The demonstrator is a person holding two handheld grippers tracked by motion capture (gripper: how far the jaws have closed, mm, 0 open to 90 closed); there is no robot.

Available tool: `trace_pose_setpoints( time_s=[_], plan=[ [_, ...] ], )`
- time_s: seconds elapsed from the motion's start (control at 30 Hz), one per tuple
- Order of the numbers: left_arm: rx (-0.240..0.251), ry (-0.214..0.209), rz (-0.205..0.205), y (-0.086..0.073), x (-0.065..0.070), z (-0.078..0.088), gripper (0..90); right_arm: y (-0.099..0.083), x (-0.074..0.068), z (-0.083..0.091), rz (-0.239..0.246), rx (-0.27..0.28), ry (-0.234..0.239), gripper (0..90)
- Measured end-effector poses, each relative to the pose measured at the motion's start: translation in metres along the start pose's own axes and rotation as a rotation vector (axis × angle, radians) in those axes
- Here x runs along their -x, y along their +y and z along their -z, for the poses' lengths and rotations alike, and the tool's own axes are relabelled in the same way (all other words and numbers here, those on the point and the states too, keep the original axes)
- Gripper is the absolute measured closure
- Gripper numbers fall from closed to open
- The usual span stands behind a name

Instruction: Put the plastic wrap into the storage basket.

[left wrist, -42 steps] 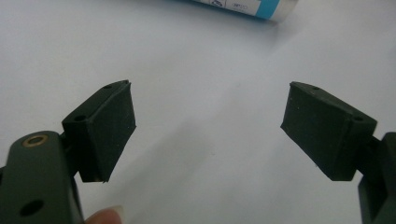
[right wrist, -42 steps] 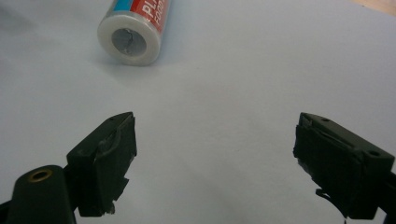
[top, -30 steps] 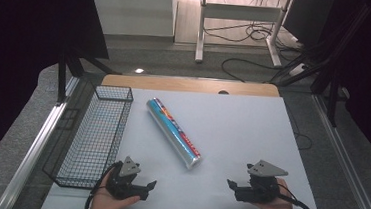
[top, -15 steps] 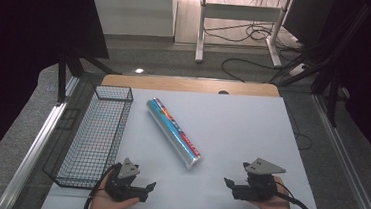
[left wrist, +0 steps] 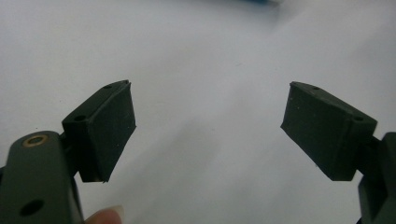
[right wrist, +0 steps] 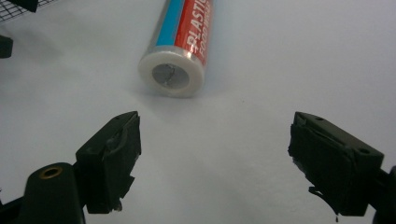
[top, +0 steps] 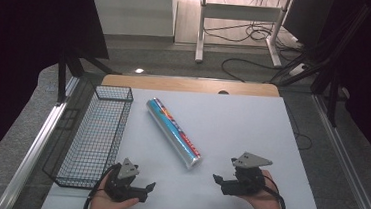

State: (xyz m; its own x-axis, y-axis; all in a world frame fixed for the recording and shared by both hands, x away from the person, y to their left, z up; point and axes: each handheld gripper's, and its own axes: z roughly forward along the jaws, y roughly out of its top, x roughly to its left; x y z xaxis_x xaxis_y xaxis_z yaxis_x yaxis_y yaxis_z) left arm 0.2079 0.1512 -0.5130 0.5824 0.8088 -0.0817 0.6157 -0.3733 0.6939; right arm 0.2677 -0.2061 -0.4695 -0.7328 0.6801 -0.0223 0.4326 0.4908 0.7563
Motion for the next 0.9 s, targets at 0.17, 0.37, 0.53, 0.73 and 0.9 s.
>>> trace_pose_setpoints(
  time_s=[0.17,0.37,0.53,0.73,0.9],
  plan=[
    [-0.003,0.000,0.000,0.000,0.000,0.000,17.2,0.005,0.004,-0.003,-0.021,-0.004,0.000,16.9],
    [-0.004,-0.002,0.005,0.000,0.000,-0.001,17.2,0.018,0.007,-0.006,-0.055,-0.003,0.016,18.2],
    [-0.003,-0.002,0.007,-0.001,0.000,0.001,17.2,0.034,0.009,-0.012,-0.061,-0.008,0.031,19.4],
    [-0.006,-0.003,0.010,-0.001,-0.001,0.001,17.2,0.064,0.009,-0.032,-0.044,-0.051,0.050,19.1],
    [-0.008,-0.003,0.011,-0.002,-0.001,0.001,17.1,0.083,0.013,-0.053,-0.055,-0.082,0.069,19.0]
  ],
)
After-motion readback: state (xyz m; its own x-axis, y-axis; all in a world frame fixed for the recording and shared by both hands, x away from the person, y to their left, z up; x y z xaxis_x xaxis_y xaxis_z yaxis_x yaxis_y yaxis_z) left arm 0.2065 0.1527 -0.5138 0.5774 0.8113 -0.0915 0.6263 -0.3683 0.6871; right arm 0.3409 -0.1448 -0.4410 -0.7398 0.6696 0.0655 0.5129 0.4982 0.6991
